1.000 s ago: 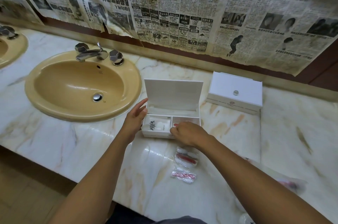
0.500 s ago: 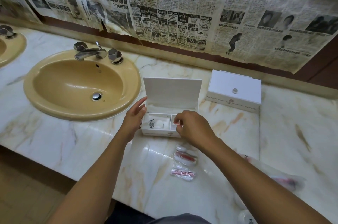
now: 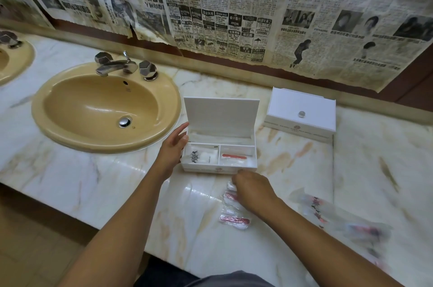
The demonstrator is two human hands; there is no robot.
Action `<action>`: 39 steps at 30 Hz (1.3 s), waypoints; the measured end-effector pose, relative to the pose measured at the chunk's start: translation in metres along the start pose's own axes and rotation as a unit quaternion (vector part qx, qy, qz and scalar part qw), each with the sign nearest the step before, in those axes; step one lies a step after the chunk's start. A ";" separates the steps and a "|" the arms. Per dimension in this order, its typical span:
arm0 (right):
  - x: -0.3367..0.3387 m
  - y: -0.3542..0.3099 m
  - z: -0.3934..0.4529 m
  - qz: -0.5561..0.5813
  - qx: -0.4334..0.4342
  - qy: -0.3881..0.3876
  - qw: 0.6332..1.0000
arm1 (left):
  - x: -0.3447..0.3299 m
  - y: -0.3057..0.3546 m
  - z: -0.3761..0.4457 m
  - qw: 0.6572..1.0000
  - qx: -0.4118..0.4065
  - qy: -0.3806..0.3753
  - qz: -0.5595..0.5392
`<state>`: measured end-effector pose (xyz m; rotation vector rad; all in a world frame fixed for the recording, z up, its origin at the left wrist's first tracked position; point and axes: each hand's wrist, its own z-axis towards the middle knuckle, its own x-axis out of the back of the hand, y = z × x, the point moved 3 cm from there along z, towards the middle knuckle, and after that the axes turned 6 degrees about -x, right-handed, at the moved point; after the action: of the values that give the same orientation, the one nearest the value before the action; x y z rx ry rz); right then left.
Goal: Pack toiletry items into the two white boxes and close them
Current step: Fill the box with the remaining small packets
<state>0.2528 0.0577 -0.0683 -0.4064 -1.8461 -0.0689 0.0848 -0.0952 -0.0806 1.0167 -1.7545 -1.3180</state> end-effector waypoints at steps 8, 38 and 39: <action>0.006 0.000 -0.004 0.037 0.009 0.026 0.999 | 0.001 0.000 0.000 1.000 0.007 -0.002 0.001; 0.056 -0.008 0.049 0.058 -0.032 0.065 0.996 | 0.005 -0.012 0.008 1.000 -0.006 -0.014 -0.010; 0.056 -0.009 0.048 0.076 -0.038 0.061 0.995 | 0.005 -0.012 0.008 1.000 -0.006 -0.014 -0.011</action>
<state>0.1917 0.0751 -0.0298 -0.5819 -1.6909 -0.0596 0.0772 -0.0985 -0.0940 1.0183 -1.7577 -1.3612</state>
